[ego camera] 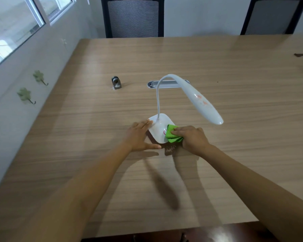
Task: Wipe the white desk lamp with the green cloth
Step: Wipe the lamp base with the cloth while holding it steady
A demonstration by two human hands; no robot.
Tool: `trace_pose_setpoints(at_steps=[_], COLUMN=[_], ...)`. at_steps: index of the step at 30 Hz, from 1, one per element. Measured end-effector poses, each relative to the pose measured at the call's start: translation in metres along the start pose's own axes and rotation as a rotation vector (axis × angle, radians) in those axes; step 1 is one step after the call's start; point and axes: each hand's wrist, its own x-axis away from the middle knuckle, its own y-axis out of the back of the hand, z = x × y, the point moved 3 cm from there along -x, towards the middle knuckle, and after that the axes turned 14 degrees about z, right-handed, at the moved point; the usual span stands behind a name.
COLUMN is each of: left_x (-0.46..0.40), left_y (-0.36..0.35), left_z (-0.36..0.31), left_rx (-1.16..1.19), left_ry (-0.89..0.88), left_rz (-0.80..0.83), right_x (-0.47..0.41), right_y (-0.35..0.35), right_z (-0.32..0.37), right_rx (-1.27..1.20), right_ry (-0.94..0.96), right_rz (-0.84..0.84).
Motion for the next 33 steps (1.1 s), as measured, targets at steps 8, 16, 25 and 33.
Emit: trace_pose_setpoints(at_steps=[8,16,25,33], left_x=[0.032,0.042,0.042,-0.008], left_y=[0.011,0.003,0.005,0.011], left_z=[0.001,-0.007,0.004,0.025], left_rx=[0.047,0.101,0.121,-0.099], left_ry=[-0.002,-0.002,-0.104,-0.128], left_rz=[-0.056,-0.077,-0.199,0.058], right_x=[-0.024,-0.037,-0.03,-0.027], right_y=[0.013,0.02,0.009,-0.008], right_z=[0.004,0.007,-0.002,0.012], right_rx=[-0.005,0.029,-0.069,-0.057], right_ry=[-0.016,-0.029,0.097,0.12], right_rz=[0.026,0.066,-0.144,-0.124])
